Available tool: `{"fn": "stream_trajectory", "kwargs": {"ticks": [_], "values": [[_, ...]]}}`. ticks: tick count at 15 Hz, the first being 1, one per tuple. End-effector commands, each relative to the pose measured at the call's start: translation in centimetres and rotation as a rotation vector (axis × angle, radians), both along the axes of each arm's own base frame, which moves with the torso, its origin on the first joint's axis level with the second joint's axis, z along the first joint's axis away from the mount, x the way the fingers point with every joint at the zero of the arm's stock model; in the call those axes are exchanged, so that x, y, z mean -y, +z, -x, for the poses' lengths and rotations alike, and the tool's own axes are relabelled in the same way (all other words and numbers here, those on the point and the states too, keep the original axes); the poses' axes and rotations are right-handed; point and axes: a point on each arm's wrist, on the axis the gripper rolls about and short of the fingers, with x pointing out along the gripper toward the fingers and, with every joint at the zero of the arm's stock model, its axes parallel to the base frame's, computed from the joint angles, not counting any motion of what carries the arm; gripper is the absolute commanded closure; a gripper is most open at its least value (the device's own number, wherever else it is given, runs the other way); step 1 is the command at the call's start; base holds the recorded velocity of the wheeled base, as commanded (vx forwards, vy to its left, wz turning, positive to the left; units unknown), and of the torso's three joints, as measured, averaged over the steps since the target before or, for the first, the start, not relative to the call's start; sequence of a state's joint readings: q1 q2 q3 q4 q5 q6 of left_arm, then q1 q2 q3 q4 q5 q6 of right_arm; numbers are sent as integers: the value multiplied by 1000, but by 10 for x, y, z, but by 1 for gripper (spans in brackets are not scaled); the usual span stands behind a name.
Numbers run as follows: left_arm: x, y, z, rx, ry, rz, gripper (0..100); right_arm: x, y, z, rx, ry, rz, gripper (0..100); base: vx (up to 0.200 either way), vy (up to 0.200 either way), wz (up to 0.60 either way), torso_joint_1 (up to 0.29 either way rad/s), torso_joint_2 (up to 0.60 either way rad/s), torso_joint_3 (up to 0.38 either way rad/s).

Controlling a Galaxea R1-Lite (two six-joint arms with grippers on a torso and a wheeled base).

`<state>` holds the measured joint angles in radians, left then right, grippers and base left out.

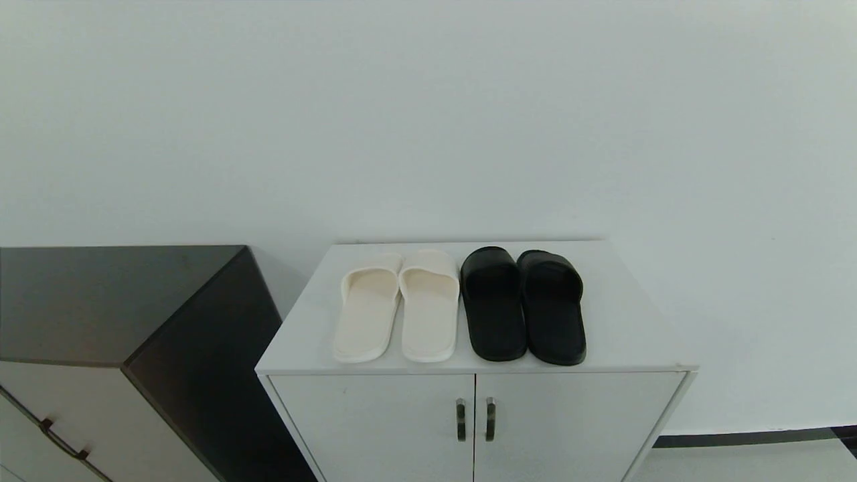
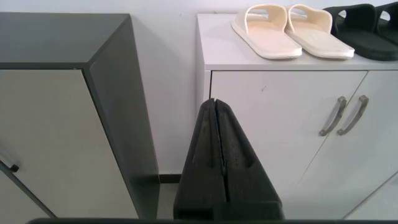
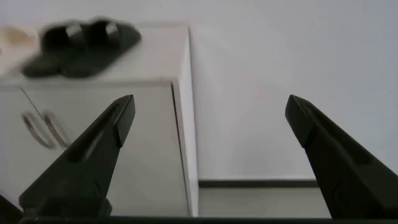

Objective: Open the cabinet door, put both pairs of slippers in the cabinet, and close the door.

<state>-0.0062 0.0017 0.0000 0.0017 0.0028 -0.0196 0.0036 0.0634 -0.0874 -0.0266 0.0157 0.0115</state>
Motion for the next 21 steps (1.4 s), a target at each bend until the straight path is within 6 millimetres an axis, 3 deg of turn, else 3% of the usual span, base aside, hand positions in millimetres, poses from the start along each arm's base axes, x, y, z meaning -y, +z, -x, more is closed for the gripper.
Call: {"fn": "stream_trajectory", "kwargs": {"ticks": [1, 3, 5, 8, 10, 11, 12, 16, 21], "values": [[0, 0, 0, -1, 0, 0, 100, -1, 61, -12, -9, 79, -76, 0, 0, 0, 0, 0, 0, 0], [0, 0, 0, -1, 0, 0, 100, -6, 64, -49, -215, 277, -56, 0, 0, 0, 0, 0, 0, 0], [0, 0, 0, -1, -1, -1, 100, -12, 78, -86, -290, 364, -58, 0, 0, 0, 0, 0, 0, 0], [0, 0, 0, -1, -3, -1, 100, -32, 92, -119, -347, 419, -37, 0, 0, 0, 0, 0, 0, 0], [0, 0, 0, -1, -3, -1, 100, -80, 101, -137, -302, 438, 7, 0, 0, 0, 0, 0, 0, 0], [0, 0, 0, -1, -3, -1, 100, -91, 104, -141, -289, 430, -1, 0, 0, 0, 0, 0, 0, 0], [0, 0, 0, -1, -3, -1, 100, -116, 114, -157, -276, 389, -33, 0, 0, 0, 0, 0, 0, 0], [0, 0, 0, -1, -3, -1, 100, -157, 124, -203, -280, 268, -44, 0, 0, 0, 0, 0, 0, 0], [0, 0, 0, -1, -3, -1, 100, -217, 102, -251, -294, 133, 12, 0, 0, 0, 0, 0, 0, 0]]}}
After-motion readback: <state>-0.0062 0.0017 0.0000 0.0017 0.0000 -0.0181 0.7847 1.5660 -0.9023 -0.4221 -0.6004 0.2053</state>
